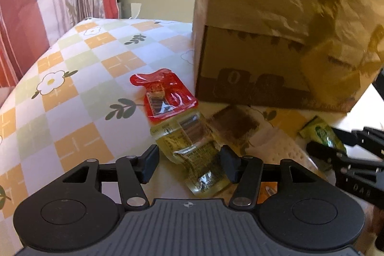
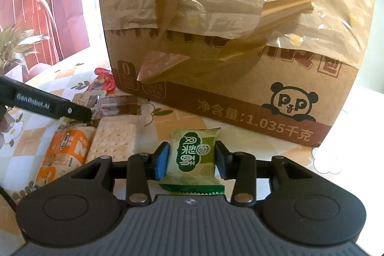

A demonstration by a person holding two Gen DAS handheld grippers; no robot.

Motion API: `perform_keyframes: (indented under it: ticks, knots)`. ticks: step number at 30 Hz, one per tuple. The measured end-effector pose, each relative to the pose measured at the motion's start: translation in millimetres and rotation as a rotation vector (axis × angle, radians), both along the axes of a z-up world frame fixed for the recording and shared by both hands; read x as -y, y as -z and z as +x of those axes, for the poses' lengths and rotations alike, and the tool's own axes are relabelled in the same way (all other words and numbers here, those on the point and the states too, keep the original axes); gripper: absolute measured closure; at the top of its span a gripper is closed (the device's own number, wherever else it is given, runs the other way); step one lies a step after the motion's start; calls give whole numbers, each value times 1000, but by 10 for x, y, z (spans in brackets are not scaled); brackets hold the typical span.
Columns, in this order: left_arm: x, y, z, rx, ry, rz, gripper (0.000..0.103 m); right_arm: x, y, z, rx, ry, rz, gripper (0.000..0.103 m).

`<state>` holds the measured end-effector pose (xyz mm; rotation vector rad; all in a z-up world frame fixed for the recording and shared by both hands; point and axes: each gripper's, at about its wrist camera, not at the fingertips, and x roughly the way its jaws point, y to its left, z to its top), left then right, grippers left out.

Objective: Organize snacks
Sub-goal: 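Grasp the clear sauce packet with the left tool while the right tool holds the green packet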

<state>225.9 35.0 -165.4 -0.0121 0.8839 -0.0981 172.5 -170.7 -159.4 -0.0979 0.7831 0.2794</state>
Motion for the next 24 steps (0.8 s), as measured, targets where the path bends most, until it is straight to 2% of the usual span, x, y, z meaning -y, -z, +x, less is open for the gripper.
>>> perform_keyframes:
  ticks: [7,15,20,21,24]
  knots:
    - [-100,-18,-134,1,2,47,43,11,-3,-5,-1,1,6,60]
    - [-345,-33,-142,1,-43,52,43,8,-8,-21,-3,8,16,60]
    - [-363,-32,-136,5,-44,55,43,10,-15,-31,-4,11,24,60]
    - [-379,-38,-130,-1,-43,29,42,13,-15,-29,-4,10,23,60]
    - [-476,-95,-113,4,-17,-115,42,11,-19,-35,-4,12,25,60]
